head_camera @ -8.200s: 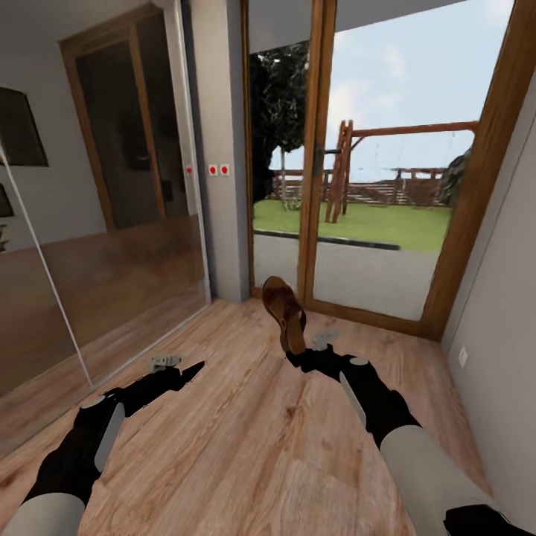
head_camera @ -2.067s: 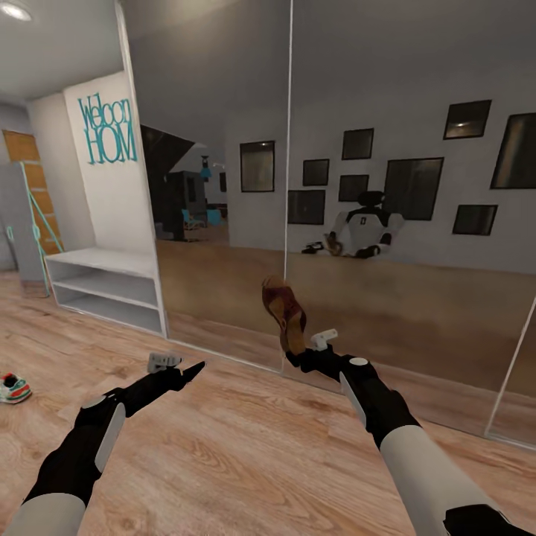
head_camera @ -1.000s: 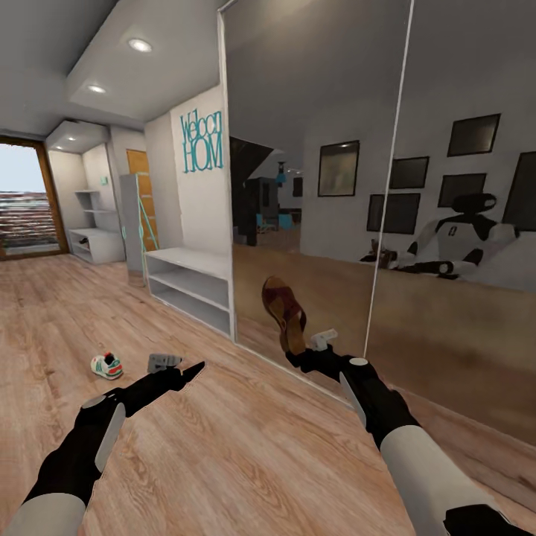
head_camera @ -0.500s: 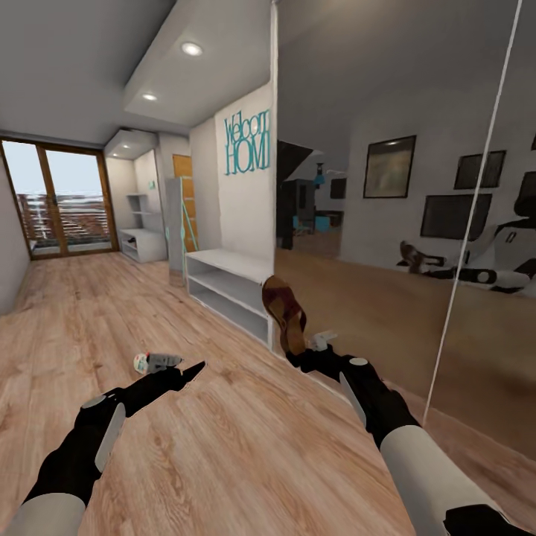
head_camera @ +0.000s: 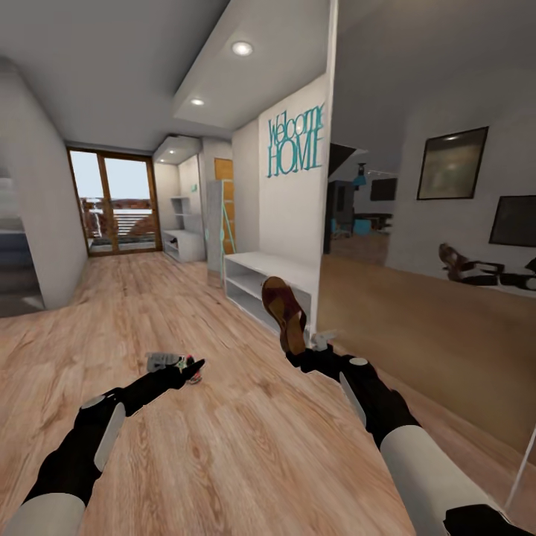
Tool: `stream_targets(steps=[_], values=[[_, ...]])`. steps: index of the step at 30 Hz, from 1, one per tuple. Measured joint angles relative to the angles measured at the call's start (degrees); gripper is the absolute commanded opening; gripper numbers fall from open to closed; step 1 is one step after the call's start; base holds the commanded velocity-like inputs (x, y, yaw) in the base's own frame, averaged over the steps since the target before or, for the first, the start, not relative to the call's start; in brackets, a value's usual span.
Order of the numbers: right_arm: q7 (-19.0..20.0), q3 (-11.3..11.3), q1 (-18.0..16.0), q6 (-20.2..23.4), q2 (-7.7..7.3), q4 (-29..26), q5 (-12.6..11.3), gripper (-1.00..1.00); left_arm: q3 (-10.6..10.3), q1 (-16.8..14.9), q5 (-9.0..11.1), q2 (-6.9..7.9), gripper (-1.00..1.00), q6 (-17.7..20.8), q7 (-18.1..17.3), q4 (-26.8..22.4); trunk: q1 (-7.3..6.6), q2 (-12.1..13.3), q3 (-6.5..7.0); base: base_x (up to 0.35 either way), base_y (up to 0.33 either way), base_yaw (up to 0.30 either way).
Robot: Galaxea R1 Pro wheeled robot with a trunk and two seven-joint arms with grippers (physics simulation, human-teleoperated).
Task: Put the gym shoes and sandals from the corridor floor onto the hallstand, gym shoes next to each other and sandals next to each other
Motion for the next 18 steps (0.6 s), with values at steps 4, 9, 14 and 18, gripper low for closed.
stream_targets(steps=[4,9,14,18], values=[[0.0,0.0,0.0,0.0,0.00,0.0,0.0,-1.00,0.1,0.0,1.6,0.00,1.00,0.0,0.0,0.0,0.00,0.0,0.10,0.286,0.187,0.214],[0.0,0.0,0.0,0.0,0.00,0.1,0.0,-1.00,0.1,0.0,1.9,0.00,1.00,0.0,0.1,0.0,0.00,0.0,0.13,0.286,0.181,0.056],[0.0,0.0,0.0,0.0,0.01,0.1,0.1,-1.00,0.1,0.0,1.9,0.00,1.00,0.0,0.1,0.0,0.00,0.0,0.13,0.286,0.166,0.003],[0.0,0.0,0.0,0.0,0.00,0.1,0.1,-1.00,0.1,0.0,2.0,0.00,1.00,0.0,0.1,0.0,0.00,0.0,0.13,0.286,0.072,0.000]])
